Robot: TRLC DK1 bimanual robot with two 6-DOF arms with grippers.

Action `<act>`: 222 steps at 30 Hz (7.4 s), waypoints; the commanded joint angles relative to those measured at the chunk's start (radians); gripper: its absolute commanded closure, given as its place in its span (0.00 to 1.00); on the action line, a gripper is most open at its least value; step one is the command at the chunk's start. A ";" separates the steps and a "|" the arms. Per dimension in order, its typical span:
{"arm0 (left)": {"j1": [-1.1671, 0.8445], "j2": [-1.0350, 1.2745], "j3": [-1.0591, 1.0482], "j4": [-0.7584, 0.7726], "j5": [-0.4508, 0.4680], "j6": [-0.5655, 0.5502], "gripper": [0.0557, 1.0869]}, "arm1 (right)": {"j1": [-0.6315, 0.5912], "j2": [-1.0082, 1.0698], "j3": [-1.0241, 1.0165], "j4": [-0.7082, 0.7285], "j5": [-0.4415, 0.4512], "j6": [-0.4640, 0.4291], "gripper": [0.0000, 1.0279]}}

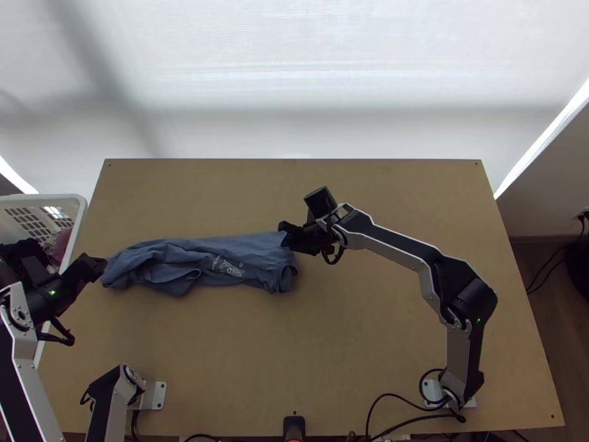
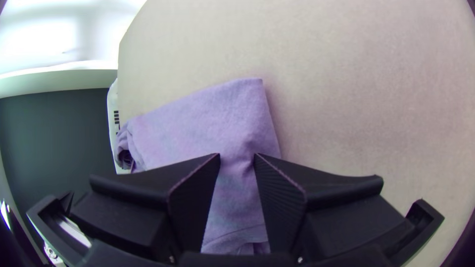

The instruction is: Fold the t-shirt

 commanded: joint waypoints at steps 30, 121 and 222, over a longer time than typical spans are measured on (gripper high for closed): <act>-0.146 0.283 -0.222 0.371 -0.361 0.148 0.07 | 0.040 -0.236 -0.179 0.162 0.093 -0.010 0.97; -0.327 0.320 -0.018 0.173 -0.133 0.285 0.10 | -0.176 -0.721 -0.477 -0.218 0.179 -0.265 0.10; -0.517 1.401 0.898 0.181 -0.371 0.018 0.96 | -0.345 -0.362 -0.374 -0.002 0.156 -0.111 0.97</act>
